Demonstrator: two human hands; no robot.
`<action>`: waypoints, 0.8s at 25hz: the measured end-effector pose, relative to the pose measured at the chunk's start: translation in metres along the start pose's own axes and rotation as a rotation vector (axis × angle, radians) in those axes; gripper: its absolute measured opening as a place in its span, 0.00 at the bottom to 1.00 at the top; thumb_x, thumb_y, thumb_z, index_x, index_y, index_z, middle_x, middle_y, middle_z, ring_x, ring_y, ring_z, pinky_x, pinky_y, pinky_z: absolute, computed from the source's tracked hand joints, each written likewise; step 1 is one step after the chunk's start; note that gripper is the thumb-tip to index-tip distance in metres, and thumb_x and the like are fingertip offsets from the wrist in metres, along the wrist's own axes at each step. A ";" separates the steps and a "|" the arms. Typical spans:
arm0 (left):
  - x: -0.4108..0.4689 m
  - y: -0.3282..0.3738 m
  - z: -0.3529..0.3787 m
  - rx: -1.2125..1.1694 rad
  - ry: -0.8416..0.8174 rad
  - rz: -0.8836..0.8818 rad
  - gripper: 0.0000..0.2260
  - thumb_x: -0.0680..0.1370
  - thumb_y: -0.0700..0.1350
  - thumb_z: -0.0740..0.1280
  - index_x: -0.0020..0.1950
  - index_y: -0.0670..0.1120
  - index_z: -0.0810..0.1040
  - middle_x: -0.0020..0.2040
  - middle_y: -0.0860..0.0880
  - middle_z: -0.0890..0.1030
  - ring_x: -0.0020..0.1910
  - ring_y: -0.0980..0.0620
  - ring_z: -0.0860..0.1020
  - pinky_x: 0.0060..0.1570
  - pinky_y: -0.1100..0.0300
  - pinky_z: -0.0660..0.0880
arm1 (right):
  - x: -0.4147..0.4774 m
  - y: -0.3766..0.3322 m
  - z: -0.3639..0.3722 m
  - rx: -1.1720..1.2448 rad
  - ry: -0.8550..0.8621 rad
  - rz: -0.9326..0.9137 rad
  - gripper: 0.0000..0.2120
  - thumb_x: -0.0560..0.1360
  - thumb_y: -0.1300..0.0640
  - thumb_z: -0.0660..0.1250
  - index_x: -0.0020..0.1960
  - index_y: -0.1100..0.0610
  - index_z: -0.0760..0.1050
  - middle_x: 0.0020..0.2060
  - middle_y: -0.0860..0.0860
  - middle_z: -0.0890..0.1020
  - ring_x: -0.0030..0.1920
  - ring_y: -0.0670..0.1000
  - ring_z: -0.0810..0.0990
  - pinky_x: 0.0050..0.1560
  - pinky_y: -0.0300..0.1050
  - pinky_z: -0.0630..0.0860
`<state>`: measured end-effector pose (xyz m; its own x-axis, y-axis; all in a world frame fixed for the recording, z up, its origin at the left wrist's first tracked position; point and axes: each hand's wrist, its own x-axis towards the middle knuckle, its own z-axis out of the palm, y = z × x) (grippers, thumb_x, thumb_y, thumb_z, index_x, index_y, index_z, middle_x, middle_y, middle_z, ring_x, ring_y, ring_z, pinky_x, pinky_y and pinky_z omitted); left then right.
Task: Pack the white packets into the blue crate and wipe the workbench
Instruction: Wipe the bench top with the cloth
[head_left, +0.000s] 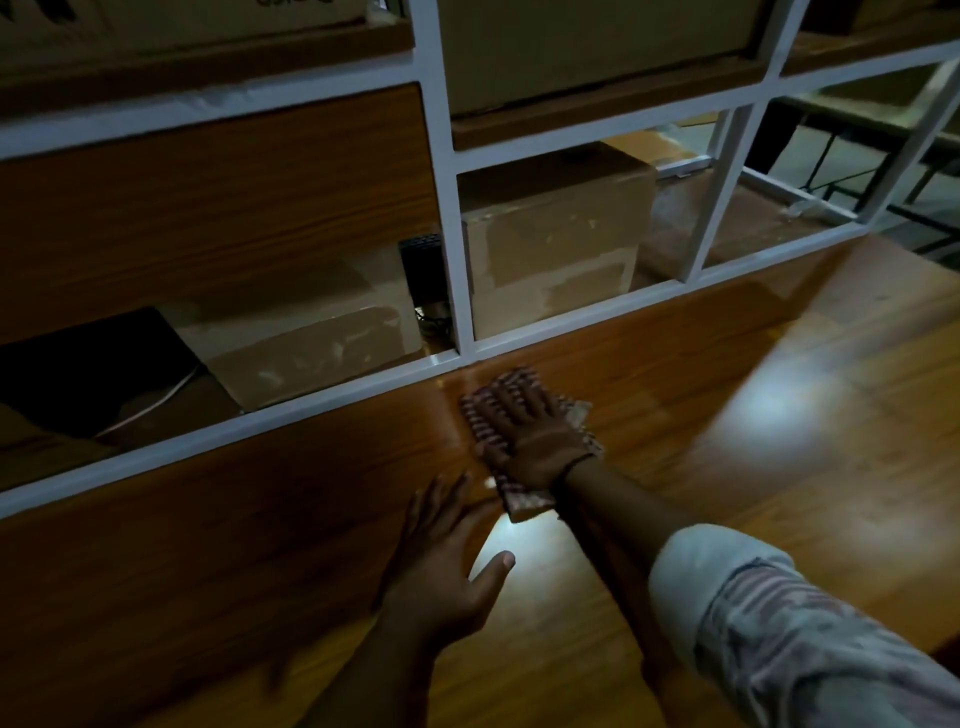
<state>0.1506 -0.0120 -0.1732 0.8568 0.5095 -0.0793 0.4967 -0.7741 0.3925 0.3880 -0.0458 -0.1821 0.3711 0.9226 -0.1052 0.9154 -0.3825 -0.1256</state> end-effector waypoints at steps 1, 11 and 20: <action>0.001 0.000 0.000 -0.002 -0.003 -0.009 0.29 0.77 0.72 0.56 0.77 0.75 0.51 0.79 0.70 0.35 0.78 0.55 0.29 0.77 0.51 0.41 | 0.004 0.000 0.001 -0.034 -0.001 -0.088 0.35 0.78 0.28 0.40 0.80 0.40 0.35 0.80 0.46 0.35 0.79 0.55 0.32 0.76 0.60 0.32; 0.004 -0.001 0.003 -0.010 -0.036 -0.013 0.30 0.77 0.73 0.56 0.77 0.74 0.52 0.80 0.68 0.38 0.80 0.55 0.31 0.78 0.48 0.43 | 0.001 0.004 -0.006 0.002 0.049 0.127 0.35 0.78 0.30 0.40 0.80 0.42 0.35 0.80 0.49 0.35 0.79 0.58 0.33 0.74 0.59 0.30; 0.006 -0.012 0.012 -0.010 0.003 0.080 0.31 0.77 0.73 0.55 0.78 0.67 0.59 0.83 0.63 0.44 0.81 0.54 0.36 0.80 0.46 0.43 | -0.199 0.097 0.010 0.070 0.184 0.722 0.39 0.73 0.24 0.35 0.80 0.38 0.41 0.81 0.47 0.45 0.80 0.58 0.41 0.77 0.64 0.41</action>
<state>0.1513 -0.0042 -0.1891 0.8931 0.4475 -0.0451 0.4256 -0.8085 0.4063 0.4009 -0.2671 -0.1834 0.9017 0.4319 -0.0193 0.4244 -0.8929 -0.1505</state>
